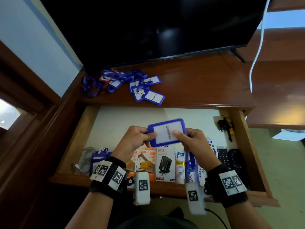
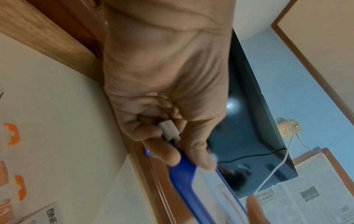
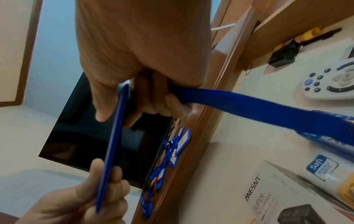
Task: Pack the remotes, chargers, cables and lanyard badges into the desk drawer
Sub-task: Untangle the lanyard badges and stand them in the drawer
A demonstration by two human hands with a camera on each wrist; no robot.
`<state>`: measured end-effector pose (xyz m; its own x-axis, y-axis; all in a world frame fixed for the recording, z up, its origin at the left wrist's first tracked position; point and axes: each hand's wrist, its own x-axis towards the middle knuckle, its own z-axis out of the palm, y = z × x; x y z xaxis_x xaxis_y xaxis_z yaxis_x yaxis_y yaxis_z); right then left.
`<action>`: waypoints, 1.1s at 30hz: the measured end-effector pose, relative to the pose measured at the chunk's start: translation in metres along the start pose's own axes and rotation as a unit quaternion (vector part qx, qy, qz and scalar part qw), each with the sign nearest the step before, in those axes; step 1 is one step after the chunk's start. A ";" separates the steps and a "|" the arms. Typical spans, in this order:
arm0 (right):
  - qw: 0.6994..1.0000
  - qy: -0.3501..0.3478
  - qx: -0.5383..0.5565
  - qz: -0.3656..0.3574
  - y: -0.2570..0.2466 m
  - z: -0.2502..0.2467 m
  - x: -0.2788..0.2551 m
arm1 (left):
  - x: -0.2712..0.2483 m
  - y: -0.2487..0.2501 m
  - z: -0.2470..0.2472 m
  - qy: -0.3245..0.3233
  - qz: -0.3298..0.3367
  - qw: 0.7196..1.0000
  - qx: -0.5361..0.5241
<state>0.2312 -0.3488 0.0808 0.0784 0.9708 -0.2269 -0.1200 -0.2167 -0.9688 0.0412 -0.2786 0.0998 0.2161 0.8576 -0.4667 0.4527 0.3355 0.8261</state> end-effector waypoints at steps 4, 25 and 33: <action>1.000 0.001 -0.025 -0.019 0.005 0.002 -0.001 | 0.002 0.001 0.002 0.129 0.027 0.989 -0.072; 0.948 0.002 -0.315 -0.043 -0.010 -0.033 0.028 | 0.002 0.007 0.032 -0.106 0.082 0.969 0.210; 0.989 -0.072 -0.130 0.013 0.011 -0.035 0.027 | 0.000 0.006 0.020 -0.134 0.100 0.986 0.006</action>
<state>0.2668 -0.3287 0.0601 -0.0644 0.9650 -0.2541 0.1403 -0.2433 -0.9597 0.0614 -0.2849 0.0985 0.5227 0.7714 -0.3628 0.3877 0.1639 0.9071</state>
